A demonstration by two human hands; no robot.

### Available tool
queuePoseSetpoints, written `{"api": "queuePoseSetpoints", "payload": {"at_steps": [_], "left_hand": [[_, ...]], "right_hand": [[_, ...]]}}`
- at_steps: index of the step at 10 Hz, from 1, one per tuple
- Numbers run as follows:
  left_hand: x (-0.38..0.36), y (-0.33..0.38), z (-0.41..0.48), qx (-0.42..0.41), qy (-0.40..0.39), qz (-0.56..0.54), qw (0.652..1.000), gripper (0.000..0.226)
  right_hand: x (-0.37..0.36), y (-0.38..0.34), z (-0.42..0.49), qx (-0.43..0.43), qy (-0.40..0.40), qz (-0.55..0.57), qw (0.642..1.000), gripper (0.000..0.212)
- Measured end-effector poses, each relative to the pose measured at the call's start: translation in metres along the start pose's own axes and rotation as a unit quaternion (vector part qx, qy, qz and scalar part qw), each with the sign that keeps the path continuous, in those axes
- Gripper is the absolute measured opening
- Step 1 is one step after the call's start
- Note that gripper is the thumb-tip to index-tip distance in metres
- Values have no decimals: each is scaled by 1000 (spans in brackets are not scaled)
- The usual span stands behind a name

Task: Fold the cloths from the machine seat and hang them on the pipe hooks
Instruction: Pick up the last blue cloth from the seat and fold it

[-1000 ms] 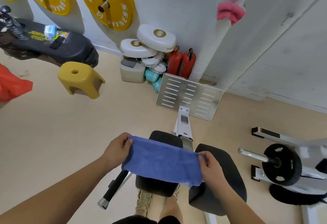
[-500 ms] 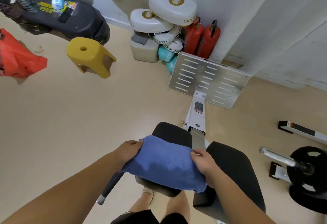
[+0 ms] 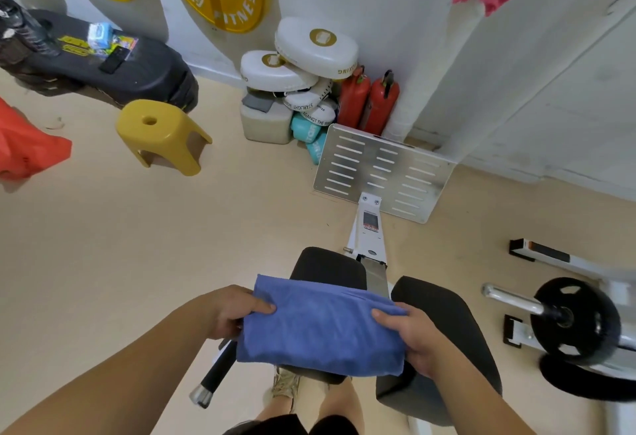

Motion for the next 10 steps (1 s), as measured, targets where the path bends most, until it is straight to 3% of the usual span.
{"api": "queuePoseSetpoints", "payload": {"at_steps": [1,2,4,5,6,7,9,10], "left_hand": [[-10,-9,-14,-12,-4,8,1000,44],[-20,-13,-17,-26,-18,-28,999,46],[-18,-24,-2,-10,7,19,1000,64],[-17,-22,-7,-31,20,80,996,53],[-20,-20,-18,-89,-23,133,987,37],[-20,-26,-35,-14,28,30,999,19],[4,-23,-48,-59,-124,-155,978,41],[12,-32,-44,-61,-161,-68,983,57]], "right_hand": [[0,13,-14,19,62,-24,998,41],[-2,25,-15,58,131,26,989,43],[-4,31,-14,17,79,3,997,37],[-4,27,-23,-32,63,-72,995,33],[-4,26,-27,-12,71,-61,995,36],[-5,32,-29,45,55,32,997,33],[-5,26,-47,123,71,12,990,57],[-1,24,-52,114,44,75,990,35]]}}
Point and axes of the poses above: each hand's wrist, its own z-axis towards the middle knuckle, its own x-axis out of the back of the hand, y = z × x, the point moved 2 cm from there along z, towards the middle knuckle, and after that the axes turned 12 degrees about y, right-handed, at the moved point
